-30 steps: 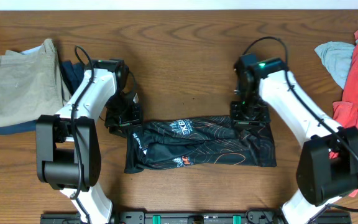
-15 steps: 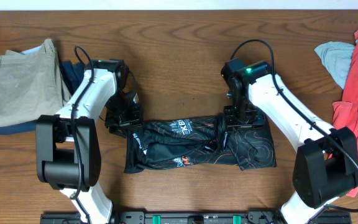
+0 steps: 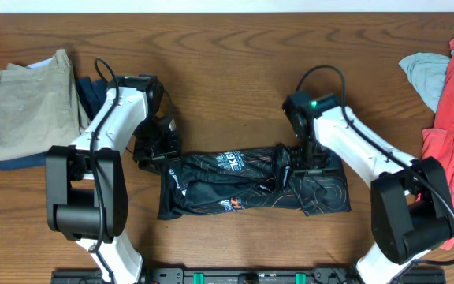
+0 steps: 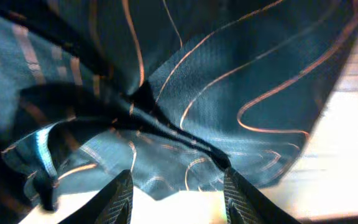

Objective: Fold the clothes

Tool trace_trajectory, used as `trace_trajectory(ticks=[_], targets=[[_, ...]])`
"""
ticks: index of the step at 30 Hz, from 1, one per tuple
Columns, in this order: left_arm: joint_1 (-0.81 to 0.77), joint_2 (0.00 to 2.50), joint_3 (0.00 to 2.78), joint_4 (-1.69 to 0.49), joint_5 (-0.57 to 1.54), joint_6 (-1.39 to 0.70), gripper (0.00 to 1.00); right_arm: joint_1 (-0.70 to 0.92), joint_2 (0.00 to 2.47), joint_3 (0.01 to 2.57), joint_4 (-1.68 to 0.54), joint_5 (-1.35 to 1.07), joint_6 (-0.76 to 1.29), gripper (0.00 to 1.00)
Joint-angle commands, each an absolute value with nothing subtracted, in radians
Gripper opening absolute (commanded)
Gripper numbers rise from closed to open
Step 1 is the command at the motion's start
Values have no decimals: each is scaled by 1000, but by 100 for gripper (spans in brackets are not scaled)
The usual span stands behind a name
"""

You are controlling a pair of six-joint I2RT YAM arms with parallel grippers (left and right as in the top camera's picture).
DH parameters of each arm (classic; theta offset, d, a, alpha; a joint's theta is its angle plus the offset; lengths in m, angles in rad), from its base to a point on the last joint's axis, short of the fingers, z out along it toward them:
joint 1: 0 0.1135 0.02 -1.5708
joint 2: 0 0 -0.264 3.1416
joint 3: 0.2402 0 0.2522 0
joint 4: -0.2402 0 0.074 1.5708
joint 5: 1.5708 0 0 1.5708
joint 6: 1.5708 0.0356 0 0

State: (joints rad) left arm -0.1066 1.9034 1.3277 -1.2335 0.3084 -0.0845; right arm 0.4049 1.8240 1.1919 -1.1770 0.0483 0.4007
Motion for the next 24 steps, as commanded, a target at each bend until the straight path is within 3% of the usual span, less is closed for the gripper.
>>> trace_trajectory(ticks=[1, 4, 6, 14, 19, 24], targets=[[-102, 1887, 1323, -1239, 303, -83, 58, 403, 1809, 1144, -1139, 8, 373, 47], [-102, 1887, 1323, -1239, 303, -83, 58, 404, 1809, 1111, -1103, -20, 358, 51], [-102, 1887, 1323, -1239, 302, -83, 58, 404, 1809, 1092, -1083, -15, 358, 47], [-102, 1887, 1323, -1239, 303, -83, 58, 405, 1808, 1047, -1024, -15, 358, 3], [-102, 1887, 1323, -1239, 303, -83, 58, 405, 1805, 1049, -1024, -50, 344, 1], [-102, 1887, 1323, -1235, 303, -83, 58, 407, 1789, 1083, -1011, -361, 120, 1]])
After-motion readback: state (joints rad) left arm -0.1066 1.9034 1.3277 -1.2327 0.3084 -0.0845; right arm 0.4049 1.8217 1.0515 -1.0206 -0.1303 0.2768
